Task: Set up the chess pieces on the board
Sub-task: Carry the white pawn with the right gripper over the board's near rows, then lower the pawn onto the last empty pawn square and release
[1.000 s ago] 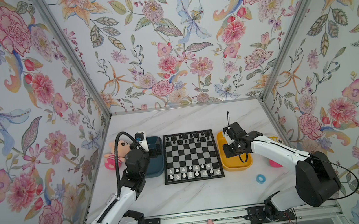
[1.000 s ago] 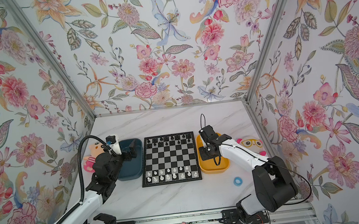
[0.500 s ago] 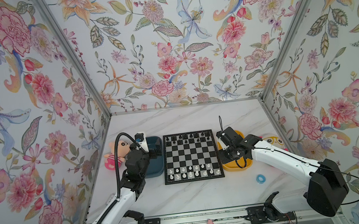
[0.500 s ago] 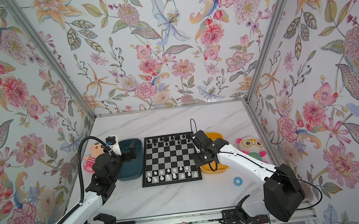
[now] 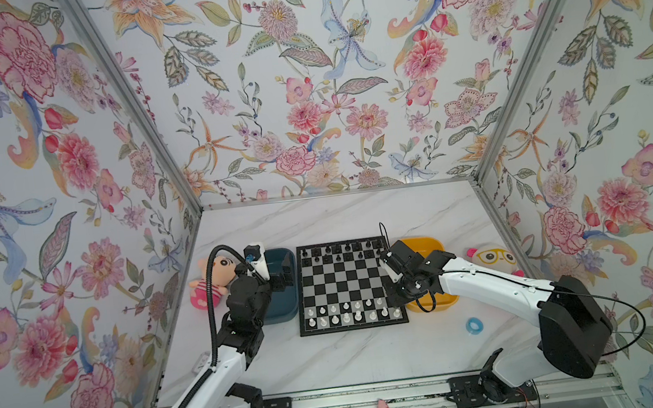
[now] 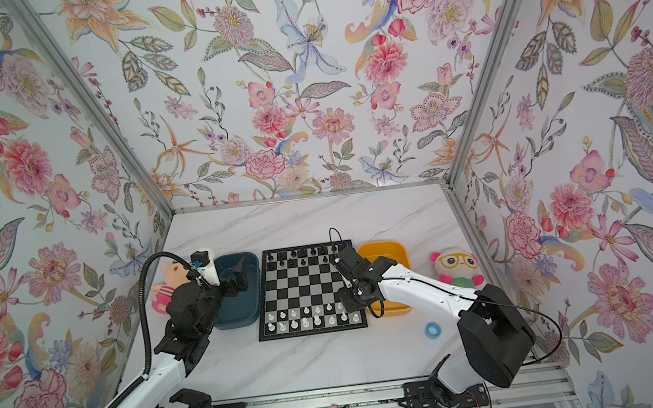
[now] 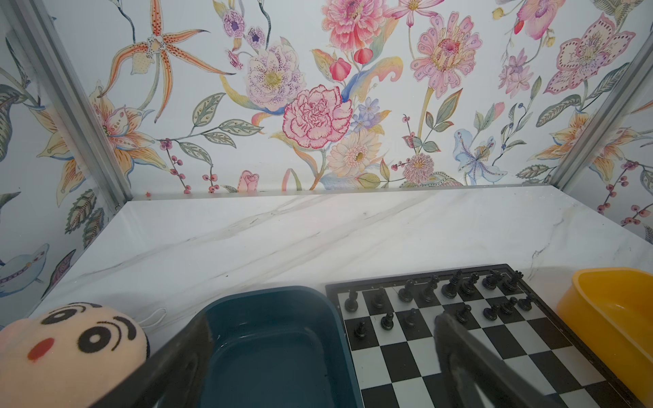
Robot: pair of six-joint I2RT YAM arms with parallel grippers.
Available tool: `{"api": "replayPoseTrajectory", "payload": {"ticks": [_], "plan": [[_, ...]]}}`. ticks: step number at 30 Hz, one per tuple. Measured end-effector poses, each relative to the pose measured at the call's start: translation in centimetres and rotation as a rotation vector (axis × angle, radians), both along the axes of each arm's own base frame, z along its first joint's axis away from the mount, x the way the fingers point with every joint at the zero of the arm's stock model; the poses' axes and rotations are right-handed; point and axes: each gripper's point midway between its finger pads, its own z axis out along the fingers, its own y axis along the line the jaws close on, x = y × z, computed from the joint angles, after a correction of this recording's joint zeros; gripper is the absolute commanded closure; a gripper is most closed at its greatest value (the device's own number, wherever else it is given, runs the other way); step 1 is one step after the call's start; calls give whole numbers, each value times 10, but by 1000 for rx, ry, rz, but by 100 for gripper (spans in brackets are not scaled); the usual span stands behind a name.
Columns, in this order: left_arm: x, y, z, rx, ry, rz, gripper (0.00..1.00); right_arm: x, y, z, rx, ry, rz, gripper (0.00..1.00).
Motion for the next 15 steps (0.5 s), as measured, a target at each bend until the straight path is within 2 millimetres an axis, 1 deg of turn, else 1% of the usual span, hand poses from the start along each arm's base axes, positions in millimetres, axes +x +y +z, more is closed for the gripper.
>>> {"api": "replayPoseTrajectory", "payload": {"ticks": [9,15], "plan": [[0,0,0,0,0,0,1,3,3,-21,-29,35,1,100],[0,0,0,0,0,0,1,3,2,-26,-42,43,0,100]]}}
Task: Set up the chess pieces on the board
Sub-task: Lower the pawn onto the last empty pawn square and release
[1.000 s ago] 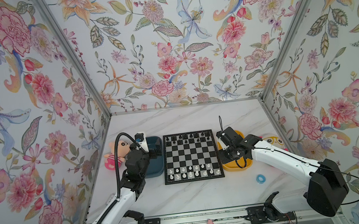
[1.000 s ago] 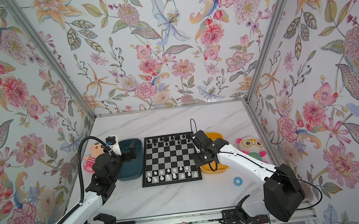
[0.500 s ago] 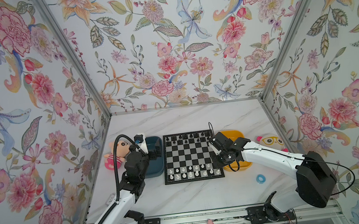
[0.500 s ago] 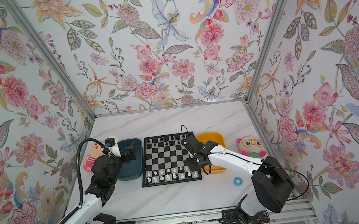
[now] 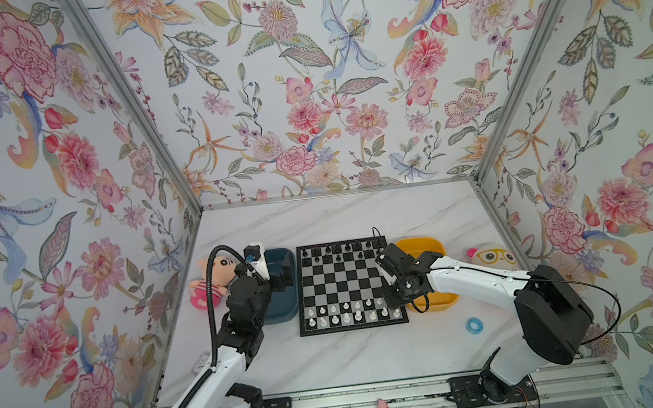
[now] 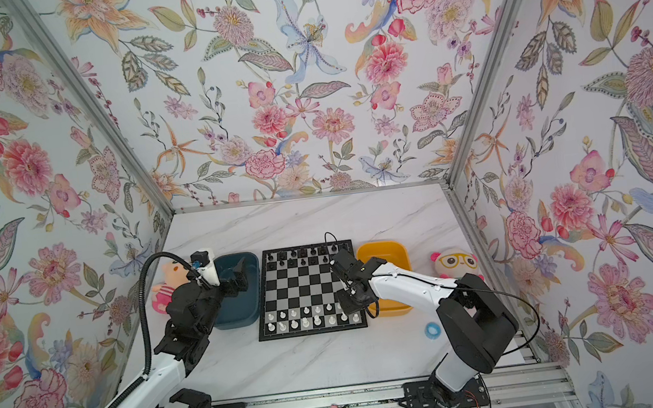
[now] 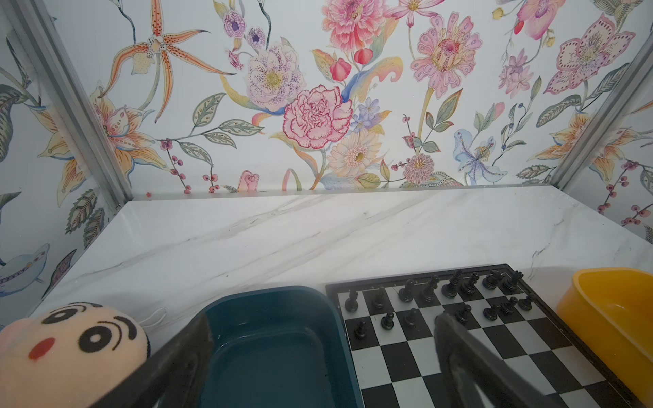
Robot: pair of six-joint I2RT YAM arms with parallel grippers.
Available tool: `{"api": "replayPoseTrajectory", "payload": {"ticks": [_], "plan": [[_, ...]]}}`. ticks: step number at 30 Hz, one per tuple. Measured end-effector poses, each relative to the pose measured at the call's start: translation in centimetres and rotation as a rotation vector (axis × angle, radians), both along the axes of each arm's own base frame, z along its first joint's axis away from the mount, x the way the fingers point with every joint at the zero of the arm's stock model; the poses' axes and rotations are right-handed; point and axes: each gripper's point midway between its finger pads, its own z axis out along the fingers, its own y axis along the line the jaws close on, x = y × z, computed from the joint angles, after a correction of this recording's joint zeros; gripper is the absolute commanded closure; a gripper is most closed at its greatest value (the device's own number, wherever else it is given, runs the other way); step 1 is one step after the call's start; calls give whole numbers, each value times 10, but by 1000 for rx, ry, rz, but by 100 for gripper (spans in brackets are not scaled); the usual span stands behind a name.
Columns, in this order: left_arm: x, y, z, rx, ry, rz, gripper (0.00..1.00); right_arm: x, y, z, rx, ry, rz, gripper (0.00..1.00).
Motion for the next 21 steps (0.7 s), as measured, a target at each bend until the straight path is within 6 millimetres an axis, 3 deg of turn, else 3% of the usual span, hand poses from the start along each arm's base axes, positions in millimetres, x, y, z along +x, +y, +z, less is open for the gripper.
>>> {"api": "replayPoseTrajectory", "payload": {"ticks": [21], "plan": [[0,0,0,2,0,0,1,9,-2,-7,-5,-6,-19,100]]}}
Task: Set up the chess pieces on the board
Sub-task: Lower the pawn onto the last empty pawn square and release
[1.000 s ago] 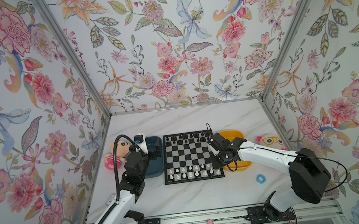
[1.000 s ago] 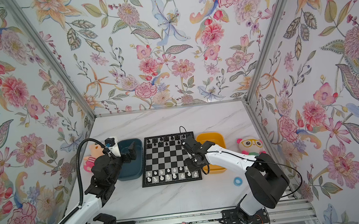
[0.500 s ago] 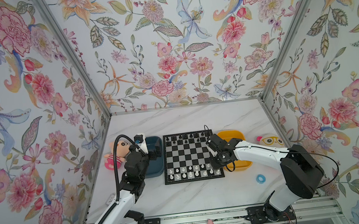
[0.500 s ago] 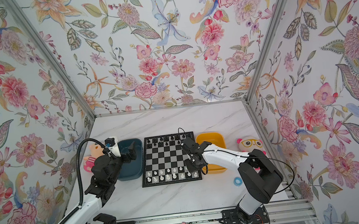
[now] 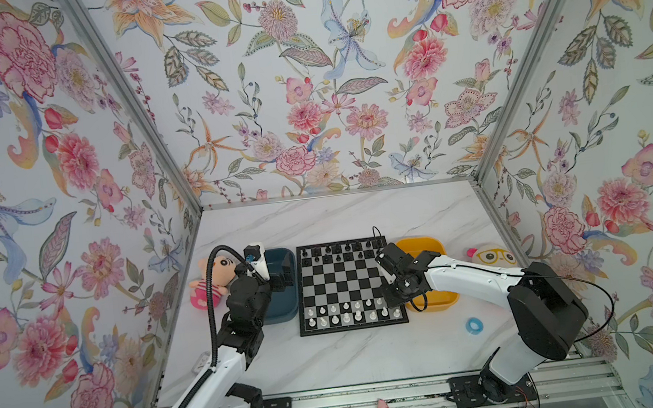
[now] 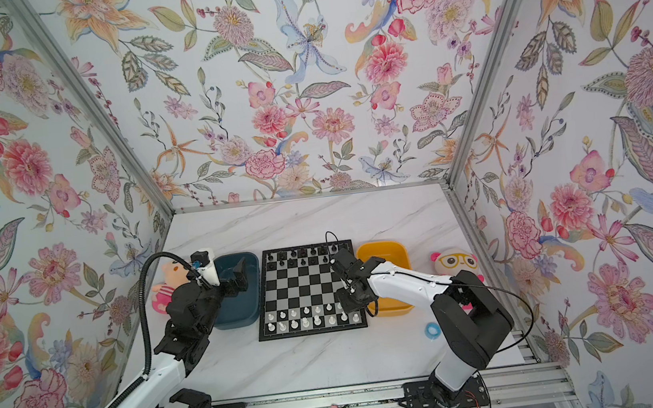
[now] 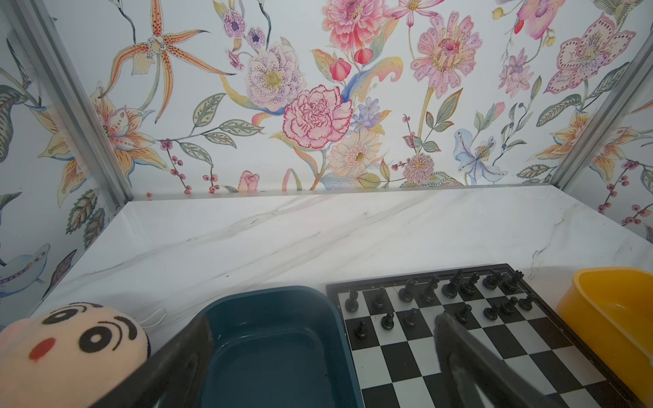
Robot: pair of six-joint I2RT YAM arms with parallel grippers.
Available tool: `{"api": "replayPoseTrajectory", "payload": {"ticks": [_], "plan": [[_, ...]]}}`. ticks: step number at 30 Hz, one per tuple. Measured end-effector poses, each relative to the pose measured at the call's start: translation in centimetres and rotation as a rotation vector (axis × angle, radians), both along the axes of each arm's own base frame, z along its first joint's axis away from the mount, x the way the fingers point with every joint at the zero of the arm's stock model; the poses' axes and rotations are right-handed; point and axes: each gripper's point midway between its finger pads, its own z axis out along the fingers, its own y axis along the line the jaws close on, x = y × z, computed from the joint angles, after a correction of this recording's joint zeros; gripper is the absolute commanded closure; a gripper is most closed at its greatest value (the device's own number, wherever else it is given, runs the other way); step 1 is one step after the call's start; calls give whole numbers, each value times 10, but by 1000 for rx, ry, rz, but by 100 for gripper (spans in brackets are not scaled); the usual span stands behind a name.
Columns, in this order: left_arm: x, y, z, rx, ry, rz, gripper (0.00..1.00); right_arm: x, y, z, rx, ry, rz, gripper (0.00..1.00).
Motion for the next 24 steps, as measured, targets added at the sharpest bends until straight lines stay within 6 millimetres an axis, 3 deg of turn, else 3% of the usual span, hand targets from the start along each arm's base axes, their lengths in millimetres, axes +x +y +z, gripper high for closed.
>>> {"api": "replayPoseTrajectory", "payload": {"ticks": [11,24], "plan": [[0,0,0,0,0,0,1,1,-1,0,0,-1,-5,100],[0,0,0,0,0,1,1,1,-1,-1,1,-1,-5,93]]}}
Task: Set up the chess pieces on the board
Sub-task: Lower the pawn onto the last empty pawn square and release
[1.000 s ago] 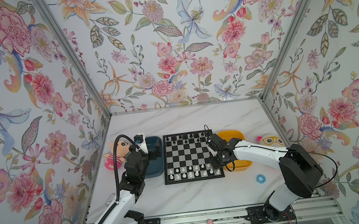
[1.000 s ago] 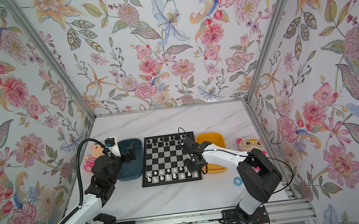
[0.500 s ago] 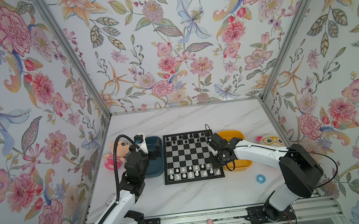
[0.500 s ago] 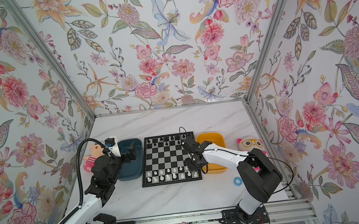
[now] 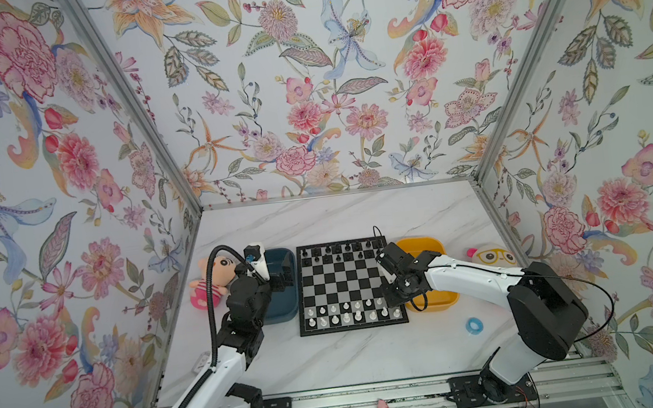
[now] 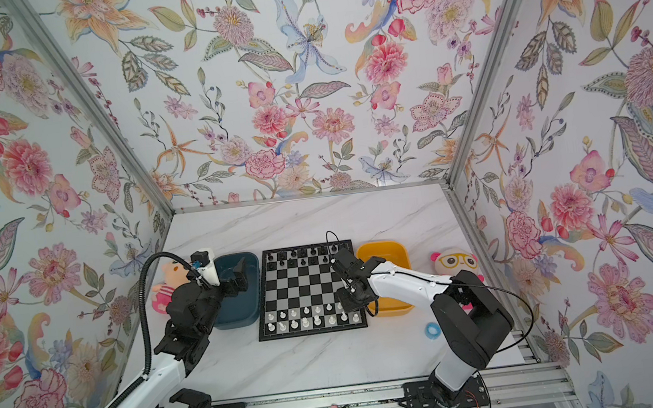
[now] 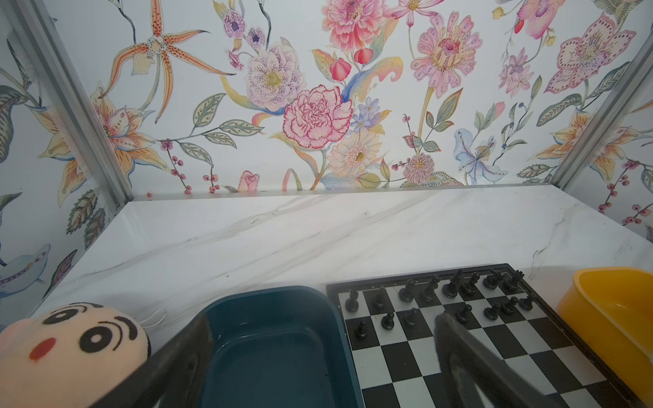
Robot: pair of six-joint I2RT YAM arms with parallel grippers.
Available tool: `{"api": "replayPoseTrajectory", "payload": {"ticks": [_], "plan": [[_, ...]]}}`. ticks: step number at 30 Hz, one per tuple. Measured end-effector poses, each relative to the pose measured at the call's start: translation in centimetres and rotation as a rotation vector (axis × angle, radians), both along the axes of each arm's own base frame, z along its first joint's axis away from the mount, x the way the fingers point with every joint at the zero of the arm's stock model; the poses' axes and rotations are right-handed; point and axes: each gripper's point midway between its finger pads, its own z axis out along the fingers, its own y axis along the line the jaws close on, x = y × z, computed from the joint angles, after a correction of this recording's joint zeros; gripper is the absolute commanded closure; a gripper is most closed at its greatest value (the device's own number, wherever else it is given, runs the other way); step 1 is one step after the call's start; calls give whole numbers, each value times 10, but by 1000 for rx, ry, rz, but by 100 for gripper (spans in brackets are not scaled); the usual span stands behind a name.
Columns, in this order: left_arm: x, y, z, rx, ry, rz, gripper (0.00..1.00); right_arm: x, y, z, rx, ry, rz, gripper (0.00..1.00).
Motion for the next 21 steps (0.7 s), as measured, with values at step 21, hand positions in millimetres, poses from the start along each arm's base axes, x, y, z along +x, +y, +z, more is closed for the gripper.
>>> {"api": "replayPoseTrajectory", "payload": {"ticks": [21], "plan": [[0,0,0,1,1,2,1,0,1,-5,-6,8,1,82]]}}
